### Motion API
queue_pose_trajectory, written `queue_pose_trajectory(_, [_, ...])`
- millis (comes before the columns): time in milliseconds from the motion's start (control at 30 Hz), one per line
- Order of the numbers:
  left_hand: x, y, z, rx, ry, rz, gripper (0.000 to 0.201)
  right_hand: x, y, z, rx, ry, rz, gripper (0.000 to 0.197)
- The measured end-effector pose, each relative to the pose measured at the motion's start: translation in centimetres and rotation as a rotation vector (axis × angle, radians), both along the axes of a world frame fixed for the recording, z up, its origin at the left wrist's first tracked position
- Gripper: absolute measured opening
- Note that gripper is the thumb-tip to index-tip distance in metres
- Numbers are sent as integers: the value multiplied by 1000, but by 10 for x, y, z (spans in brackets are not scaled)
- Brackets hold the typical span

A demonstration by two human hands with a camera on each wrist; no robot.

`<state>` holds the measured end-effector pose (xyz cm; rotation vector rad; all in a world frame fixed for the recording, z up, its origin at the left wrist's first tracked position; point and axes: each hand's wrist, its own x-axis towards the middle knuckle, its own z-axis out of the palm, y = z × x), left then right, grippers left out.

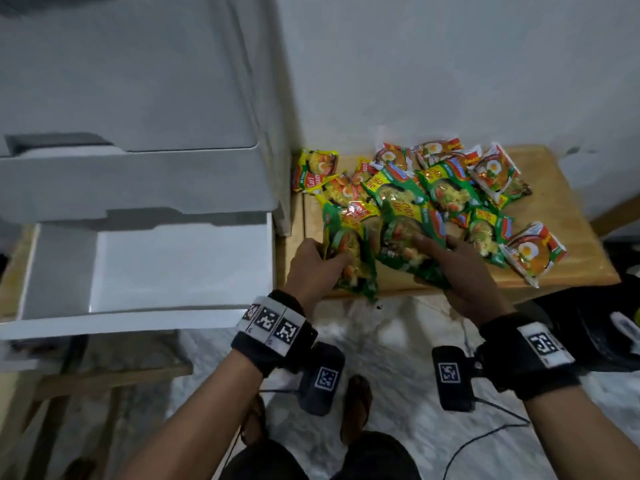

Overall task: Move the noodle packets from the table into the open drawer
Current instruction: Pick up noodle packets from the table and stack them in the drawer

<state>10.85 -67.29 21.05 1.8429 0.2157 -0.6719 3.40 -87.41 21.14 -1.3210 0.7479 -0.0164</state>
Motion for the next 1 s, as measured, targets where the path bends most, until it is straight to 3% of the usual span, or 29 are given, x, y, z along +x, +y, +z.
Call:
queue_pose_trajectory(100, [3, 79, 22, -37, -55, 94, 33, 12, 56, 24, 22, -30, 58, 17])
queue_pose_trajectory(233, [15, 191, 32, -12, -56, 188, 30, 36, 146, 32, 73, -28, 153, 25])
queue_pose_trajectory(333, [38, 271, 23, 24, -61, 264, 30, 60, 216, 25, 34, 19, 238, 15])
queue_pose_trajectory(467, [76, 348, 6, 142, -70, 382, 31, 100, 298, 2, -62, 114, 325, 18])
queue_pose_trajectory(567, [101, 378, -6, 300, -95, 335, 32, 134, 348, -20, -190, 174, 391, 11])
queue_pose_trajectory(700, [126, 396, -22, 489, -61, 196, 43, 172, 396, -47, -452, 303, 511, 49])
queue_pose_trajectory(767, [134, 400, -33, 538, -30, 141, 41, 183, 412, -57, -533, 367, 550, 54])
queue_pose_trajectory(1000, [149, 407, -63, 659, -47, 65, 50, 198, 442, -84, -549, 518, 605, 54])
